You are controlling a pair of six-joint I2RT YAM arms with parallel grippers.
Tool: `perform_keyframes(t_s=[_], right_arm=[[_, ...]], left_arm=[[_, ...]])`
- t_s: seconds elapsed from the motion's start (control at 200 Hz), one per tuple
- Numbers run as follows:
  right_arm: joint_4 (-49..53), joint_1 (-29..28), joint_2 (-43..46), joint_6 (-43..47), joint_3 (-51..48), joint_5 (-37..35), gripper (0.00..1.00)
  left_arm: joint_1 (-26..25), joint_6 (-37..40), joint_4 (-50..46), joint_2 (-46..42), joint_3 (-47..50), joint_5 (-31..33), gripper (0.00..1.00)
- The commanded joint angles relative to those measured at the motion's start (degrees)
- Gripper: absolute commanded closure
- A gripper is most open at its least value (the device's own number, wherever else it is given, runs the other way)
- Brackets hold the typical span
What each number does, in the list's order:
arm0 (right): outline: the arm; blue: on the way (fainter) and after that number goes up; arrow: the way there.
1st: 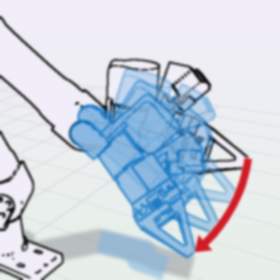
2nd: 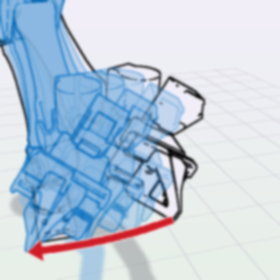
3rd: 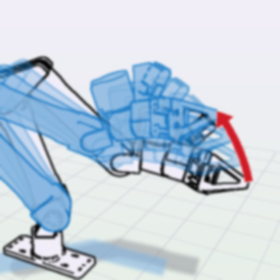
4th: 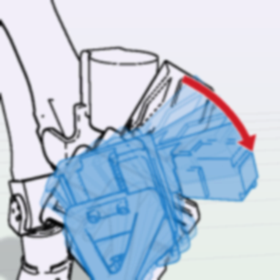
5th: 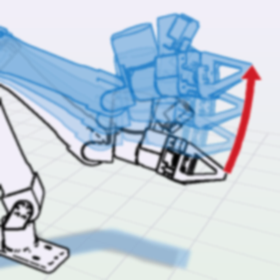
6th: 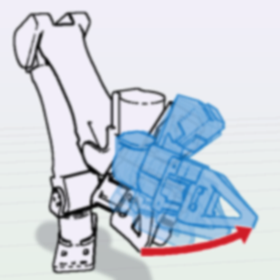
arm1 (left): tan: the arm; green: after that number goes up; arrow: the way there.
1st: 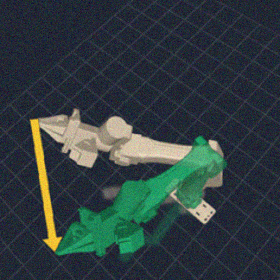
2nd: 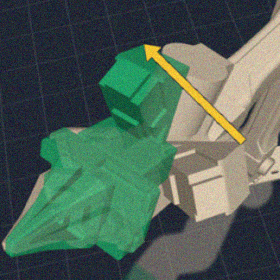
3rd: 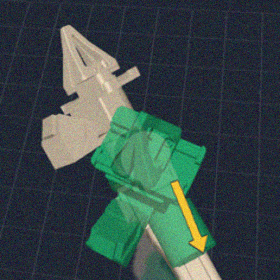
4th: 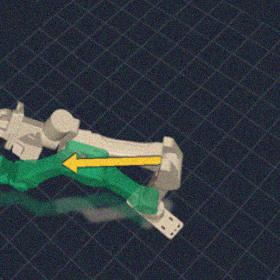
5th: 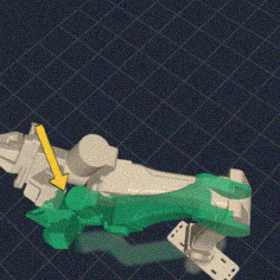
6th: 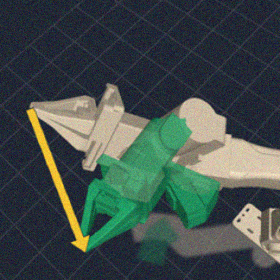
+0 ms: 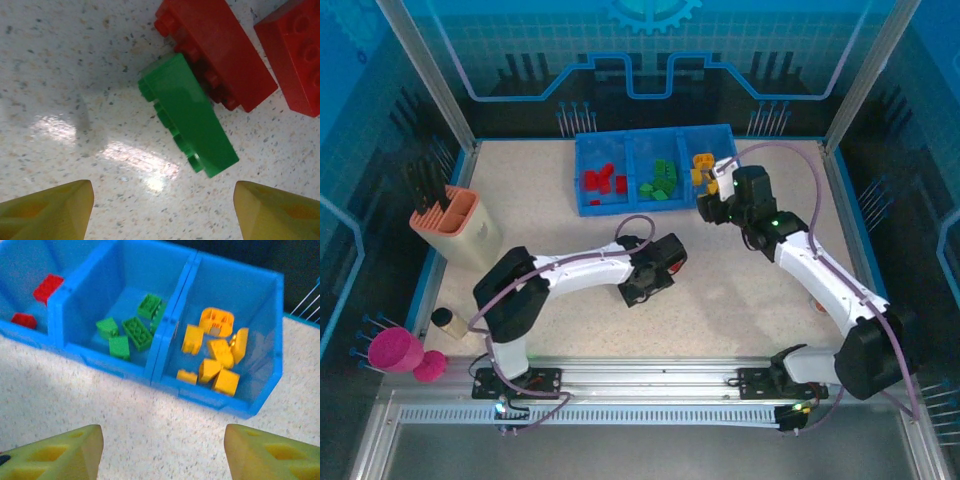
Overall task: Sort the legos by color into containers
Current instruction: Pick up the lego from the center of the table.
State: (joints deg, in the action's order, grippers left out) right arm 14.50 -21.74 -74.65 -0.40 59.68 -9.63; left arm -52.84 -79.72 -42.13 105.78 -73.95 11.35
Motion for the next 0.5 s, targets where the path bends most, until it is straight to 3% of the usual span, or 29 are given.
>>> perform_keyframes(t_s=[0.0, 0.21, 0.495], right_arm=[[-1.76, 0.38, -0.54, -2.35, 0.05, 2.43, 0.34], [-3.45, 1.14, -1.81, -3.0, -0.71, 3.91, 0.34], [-4.66, 2.84, -2.4, -3.29, -1.34, 4.56, 0.33]], left_arm=[[-0.16, -2.07, -0.58, 2.51, -3.05, 0.22, 0.25], [0.03, -3.71, -1.54, 4.51, -3.01, -1.3, 0.29], [1.11, -5.67, -0.97, 4.95, 1.13, -5.6, 0.53]])
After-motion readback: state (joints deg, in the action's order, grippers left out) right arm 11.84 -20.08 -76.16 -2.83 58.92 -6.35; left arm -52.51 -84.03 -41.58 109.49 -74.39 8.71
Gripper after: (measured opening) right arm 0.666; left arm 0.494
